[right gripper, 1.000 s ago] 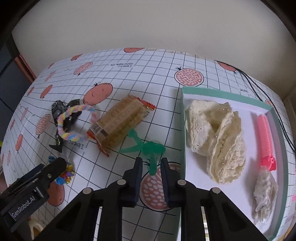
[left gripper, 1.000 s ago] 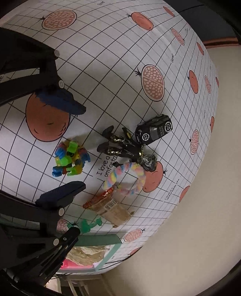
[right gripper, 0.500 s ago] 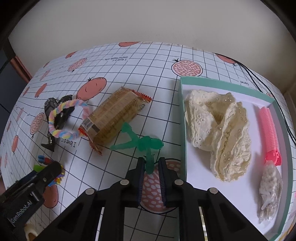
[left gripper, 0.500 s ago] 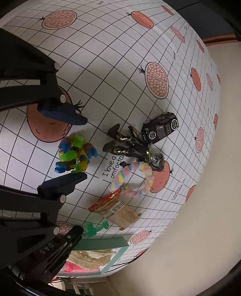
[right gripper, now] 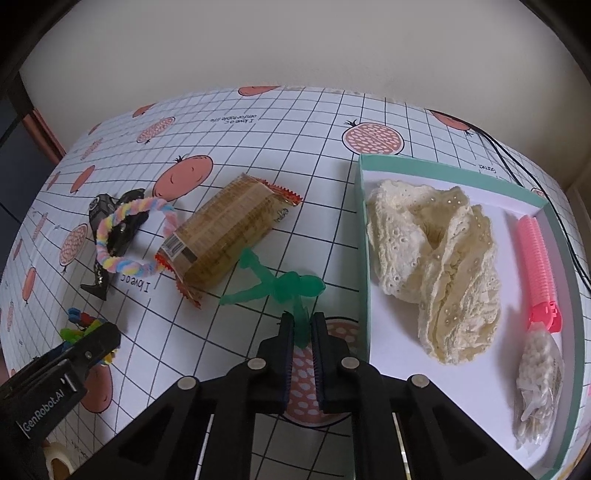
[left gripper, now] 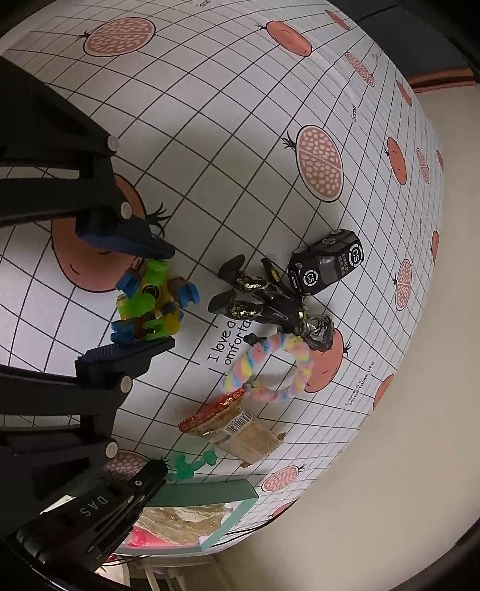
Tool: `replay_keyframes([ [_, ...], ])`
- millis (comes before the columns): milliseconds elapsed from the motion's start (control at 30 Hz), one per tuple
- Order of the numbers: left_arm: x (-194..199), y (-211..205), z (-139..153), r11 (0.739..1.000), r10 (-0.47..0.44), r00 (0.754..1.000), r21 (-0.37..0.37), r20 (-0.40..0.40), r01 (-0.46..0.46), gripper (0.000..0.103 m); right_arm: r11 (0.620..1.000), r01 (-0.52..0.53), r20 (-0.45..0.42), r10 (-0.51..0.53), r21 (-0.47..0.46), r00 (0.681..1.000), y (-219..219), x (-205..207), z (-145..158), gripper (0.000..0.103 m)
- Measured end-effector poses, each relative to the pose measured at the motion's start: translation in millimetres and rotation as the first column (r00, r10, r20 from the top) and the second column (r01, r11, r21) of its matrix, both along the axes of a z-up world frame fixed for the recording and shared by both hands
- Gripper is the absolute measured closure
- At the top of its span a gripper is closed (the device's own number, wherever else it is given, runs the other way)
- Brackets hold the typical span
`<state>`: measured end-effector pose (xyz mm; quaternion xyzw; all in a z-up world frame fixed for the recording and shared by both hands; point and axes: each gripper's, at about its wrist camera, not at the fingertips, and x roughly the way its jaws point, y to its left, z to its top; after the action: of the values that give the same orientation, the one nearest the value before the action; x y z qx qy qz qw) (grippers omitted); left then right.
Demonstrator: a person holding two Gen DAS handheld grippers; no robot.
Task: Organize objects
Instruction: 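Grasp the colourful blocks with the left gripper while the right grasps the green toy, then carry the blocks and green toy over the tray with both grippers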
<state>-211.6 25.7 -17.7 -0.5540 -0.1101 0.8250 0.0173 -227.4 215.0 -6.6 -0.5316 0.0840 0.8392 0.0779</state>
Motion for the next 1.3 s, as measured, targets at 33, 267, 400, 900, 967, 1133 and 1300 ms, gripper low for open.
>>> replay_keyframes([
  [33,0.2,-0.7,0.0,1.000,0.003,1.000,0.005,0.000,-0.003,0.060,1.000,-0.002,-0.005,0.002,-0.013,1.000,0.1,0.0,0.2,0.093],
  [267,0.7,-3.4,15.0,1.000,0.014,0.999,0.012,-0.050,-0.013,0.060,0.999,-0.008,-0.054,0.006,-0.045,0.999,-1.5,2.1,17.2,0.093],
  [400,5.2,-4.8,32.9,1.000,0.013,0.995,0.020,-0.101,-0.011,0.060,0.998,-0.011,-0.095,0.005,-0.068,0.996,-1.0,4.5,33.0,0.093],
  [900,18.5,32.0,69.0,0.994,-0.081,0.978,0.059,-0.193,0.094,0.060,0.993,0.047,-0.161,-0.064,-0.107,0.985,42.6,25.1,63.6,0.093],
  [967,21.6,47.1,69.7,0.989,-0.121,0.974,0.066,-0.193,0.135,0.060,0.992,0.078,-0.162,-0.094,-0.102,0.982,59.3,31.2,65.4,0.093],
  [1133,27.7,93.0,70.6,0.968,-0.216,0.958,0.088,-0.189,0.236,0.060,0.981,0.157,-0.161,-0.174,-0.115,0.971,101.8,47.4,65.5,0.093],
  [1300,34.4,146.2,72.7,0.933,-0.337,0.920,0.061,-0.200,0.355,0.060,0.966,0.232,-0.155,-0.247,-0.112,0.957,144.3,64.2,63.5,0.093],
])
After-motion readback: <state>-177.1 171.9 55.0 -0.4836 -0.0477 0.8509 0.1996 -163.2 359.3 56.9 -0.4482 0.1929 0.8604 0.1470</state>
